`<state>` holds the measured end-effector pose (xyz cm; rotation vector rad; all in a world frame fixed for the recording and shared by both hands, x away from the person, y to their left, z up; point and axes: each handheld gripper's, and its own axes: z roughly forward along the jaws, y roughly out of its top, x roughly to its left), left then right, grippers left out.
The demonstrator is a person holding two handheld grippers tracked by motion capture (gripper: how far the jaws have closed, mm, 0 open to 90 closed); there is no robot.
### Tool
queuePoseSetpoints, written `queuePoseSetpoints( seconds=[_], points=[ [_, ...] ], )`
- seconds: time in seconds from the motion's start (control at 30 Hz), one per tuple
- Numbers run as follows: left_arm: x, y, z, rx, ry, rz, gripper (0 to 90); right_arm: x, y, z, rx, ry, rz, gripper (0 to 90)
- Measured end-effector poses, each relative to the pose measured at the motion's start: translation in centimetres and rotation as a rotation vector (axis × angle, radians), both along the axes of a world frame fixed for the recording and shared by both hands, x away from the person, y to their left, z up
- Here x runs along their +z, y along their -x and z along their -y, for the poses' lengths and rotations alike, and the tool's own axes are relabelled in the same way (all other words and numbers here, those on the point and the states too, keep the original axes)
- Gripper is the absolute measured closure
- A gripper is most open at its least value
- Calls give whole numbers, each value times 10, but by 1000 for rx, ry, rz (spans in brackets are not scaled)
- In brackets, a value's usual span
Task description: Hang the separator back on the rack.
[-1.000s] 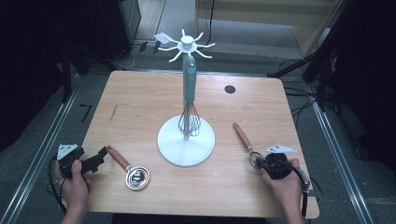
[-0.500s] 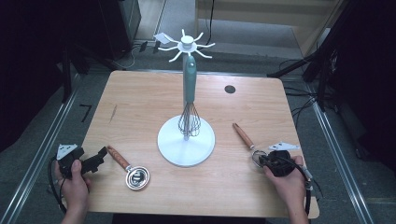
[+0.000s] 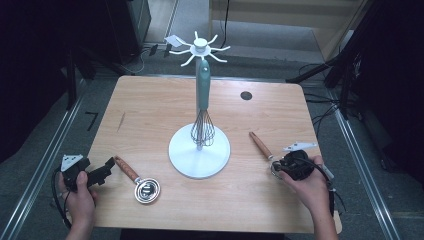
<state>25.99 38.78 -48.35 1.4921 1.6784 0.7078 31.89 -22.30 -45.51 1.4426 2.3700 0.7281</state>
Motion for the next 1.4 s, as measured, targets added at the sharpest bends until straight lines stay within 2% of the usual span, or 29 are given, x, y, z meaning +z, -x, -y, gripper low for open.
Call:
queuePoseSetpoints(
  seconds=[0.1,0.17,0.33,0.53,0.7,0.87,1.13,1.4],
  points=[
    [0,0,0,-1,-2,-1,80,6,-8,0,8,2,-36,623],
    [0,0,0,-2,-1,2,80,9,-14,-2,13,23,-53,618],
    [0,0,0,-2,-1,0,80,13,-29,-9,37,62,-106,605],
    [0,0,0,-2,-1,0,80,14,-48,-16,37,90,-172,599],
    [0,0,0,-2,-1,0,79,14,-64,-21,19,74,-238,607],
    [0,0,0,-2,0,0,79,12,-77,-27,18,85,-296,617],
    [0,0,0,-3,1,-2,79,3,-88,-32,8,98,-382,639],
    [0,0,0,-2,0,0,79,-6,-94,-36,-39,100,-458,670]
  ],
)
